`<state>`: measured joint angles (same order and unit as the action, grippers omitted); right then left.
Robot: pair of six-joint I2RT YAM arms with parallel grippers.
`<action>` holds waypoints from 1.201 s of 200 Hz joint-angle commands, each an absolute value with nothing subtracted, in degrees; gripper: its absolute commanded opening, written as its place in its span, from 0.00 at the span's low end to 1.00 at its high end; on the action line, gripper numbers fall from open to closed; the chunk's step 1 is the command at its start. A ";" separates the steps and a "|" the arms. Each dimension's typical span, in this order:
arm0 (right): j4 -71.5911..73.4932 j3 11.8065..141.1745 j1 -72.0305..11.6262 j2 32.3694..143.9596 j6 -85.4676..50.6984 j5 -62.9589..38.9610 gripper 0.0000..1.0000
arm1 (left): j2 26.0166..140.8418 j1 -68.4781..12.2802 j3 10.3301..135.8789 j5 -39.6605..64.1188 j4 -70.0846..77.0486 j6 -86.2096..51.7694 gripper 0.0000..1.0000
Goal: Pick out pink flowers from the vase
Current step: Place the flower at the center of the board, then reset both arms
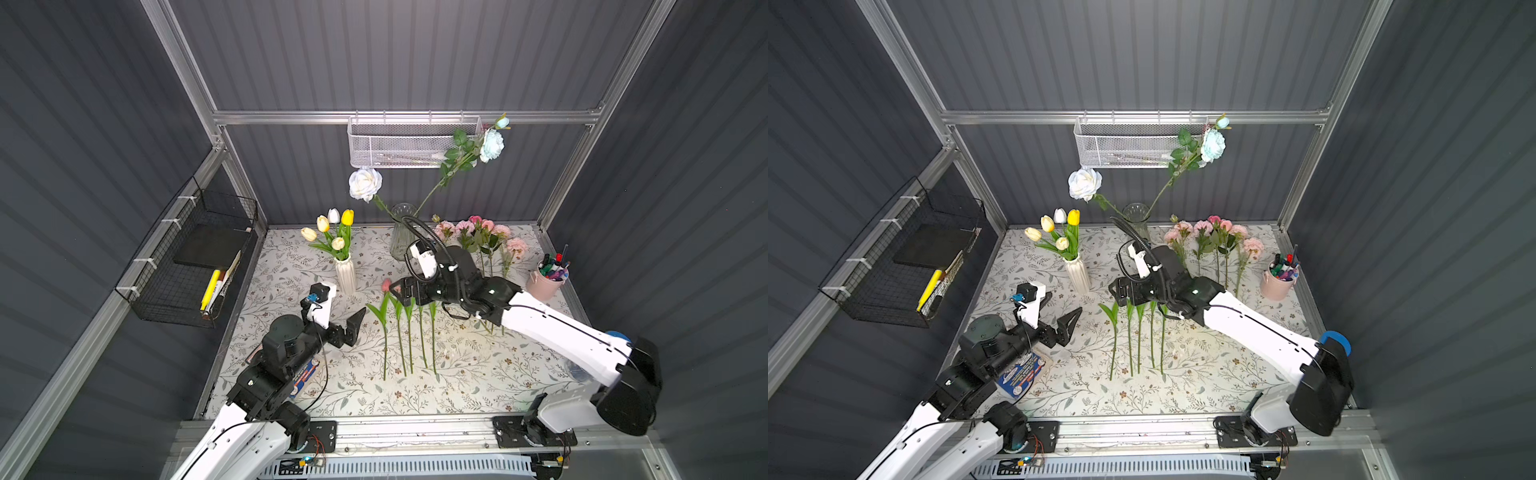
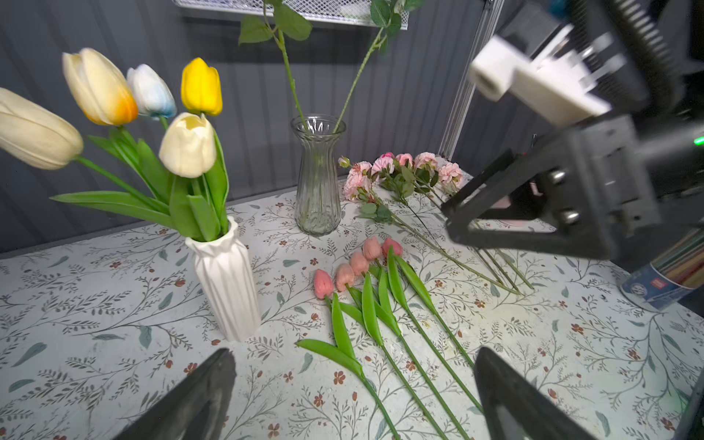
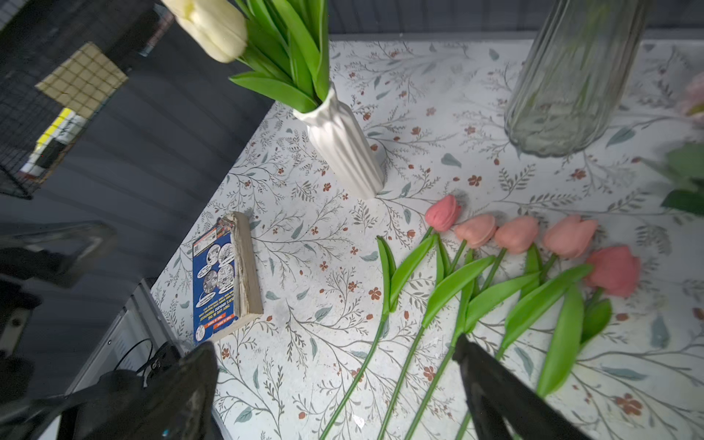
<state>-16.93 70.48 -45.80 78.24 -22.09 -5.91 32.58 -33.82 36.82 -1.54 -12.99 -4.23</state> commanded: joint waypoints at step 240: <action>57.47 14.37 -7.93 78.57 3.62 6.62 0.99 | 97.05 -7.31 16.80 -3.17 74.14 7.30 0.99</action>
<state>42.13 14.57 -9.26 74.19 5.06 12.43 95.92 -8.03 17.37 -6.33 65.63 6.35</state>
